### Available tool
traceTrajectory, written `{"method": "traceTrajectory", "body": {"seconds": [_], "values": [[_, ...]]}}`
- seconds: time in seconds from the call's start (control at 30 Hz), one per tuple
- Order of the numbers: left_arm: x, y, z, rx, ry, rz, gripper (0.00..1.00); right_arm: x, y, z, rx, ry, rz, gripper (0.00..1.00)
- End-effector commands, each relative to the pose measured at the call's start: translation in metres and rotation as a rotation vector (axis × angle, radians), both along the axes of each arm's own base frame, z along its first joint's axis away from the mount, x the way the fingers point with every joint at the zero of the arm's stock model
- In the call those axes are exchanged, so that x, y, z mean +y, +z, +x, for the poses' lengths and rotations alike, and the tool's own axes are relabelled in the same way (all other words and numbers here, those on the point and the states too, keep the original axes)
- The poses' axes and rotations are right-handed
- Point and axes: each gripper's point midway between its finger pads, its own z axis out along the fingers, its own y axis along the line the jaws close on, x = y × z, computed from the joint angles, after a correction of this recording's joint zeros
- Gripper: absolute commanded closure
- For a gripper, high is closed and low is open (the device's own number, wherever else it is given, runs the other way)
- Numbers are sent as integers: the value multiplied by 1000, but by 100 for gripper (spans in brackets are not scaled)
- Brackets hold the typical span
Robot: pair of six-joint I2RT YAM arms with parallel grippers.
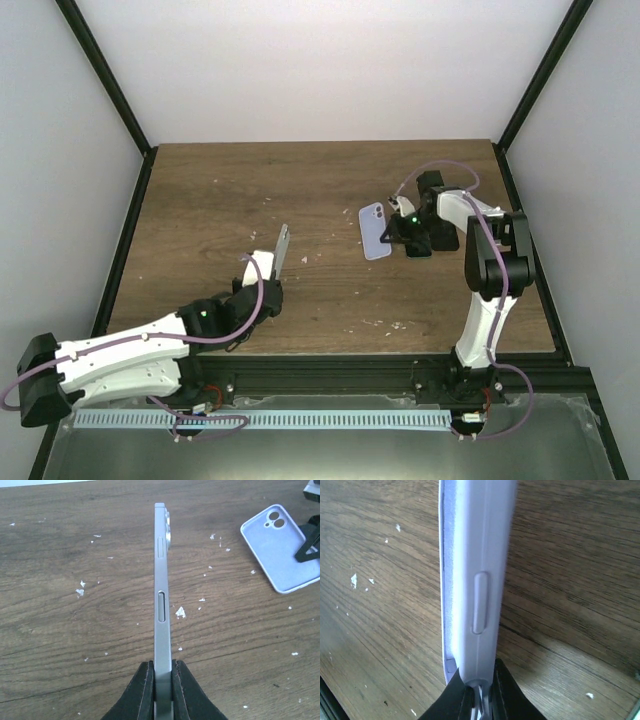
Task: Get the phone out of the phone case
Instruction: Place the phone case at the center of the board.
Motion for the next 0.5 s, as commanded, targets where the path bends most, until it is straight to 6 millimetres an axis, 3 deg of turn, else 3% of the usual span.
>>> {"method": "traceTrajectory", "body": {"seconds": [0.0,0.37,0.47], "values": [[-8,12,7,-32,-13,12,100,-11,-3,1,-2,-12,10,99],[-32,5,16,-31,-60,102,100,-31,-7,1,-28,-54,-4,99],[-41,3,20,-28,-80,118,100,-42,-7,7,-39,-61,-25,87]]}}
